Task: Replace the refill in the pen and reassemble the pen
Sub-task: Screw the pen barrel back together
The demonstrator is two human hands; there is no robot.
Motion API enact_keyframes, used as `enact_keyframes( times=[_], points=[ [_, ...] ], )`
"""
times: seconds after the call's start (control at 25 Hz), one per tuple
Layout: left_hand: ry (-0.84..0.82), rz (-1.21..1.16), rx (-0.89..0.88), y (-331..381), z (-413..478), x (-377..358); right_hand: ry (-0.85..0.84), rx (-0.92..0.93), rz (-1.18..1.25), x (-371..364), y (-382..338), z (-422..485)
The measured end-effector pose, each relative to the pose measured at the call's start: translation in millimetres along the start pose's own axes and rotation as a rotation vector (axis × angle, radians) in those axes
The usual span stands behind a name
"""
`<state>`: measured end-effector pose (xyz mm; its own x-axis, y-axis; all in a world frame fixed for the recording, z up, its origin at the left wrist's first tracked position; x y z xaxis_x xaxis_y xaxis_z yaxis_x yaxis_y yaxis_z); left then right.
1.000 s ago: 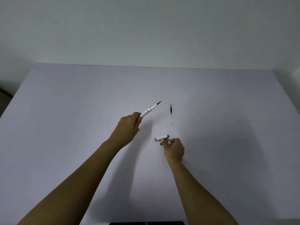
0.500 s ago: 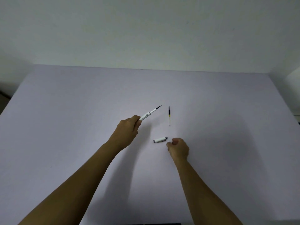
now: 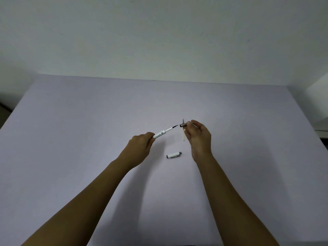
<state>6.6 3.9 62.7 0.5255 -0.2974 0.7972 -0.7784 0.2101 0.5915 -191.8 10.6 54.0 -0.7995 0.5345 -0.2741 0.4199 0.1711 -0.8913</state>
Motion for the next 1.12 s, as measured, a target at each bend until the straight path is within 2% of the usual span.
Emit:
enact_keyframes(
  times=[0.28,0.52,0.92,1.12],
  points=[
    [-0.002,0.005,0.003,-1,-5,0,-0.021,0.006,-0.009,-5,2,-1],
    [-0.008,0.022,-0.012,2,-3,2,-0.07,0.044,-0.131,-7,6,-2],
    [-0.056,0.085,-0.059,1,3,13,-0.335,0.214,-0.52,-12,-5,-8],
    [-0.044,0.114,-0.1,5,5,17,-0.424,0.22,-0.604,-16,-8,-11]
  ],
)
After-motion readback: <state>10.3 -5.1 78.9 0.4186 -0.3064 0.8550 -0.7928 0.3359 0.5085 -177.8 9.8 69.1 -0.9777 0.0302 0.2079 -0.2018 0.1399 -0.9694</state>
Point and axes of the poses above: each hand's wrist, its own z-axis towards the middle knuckle, its own x-axis out of the back of the hand, y = z × x, the point moved 5 cm from there along z, towards the middle knuckle
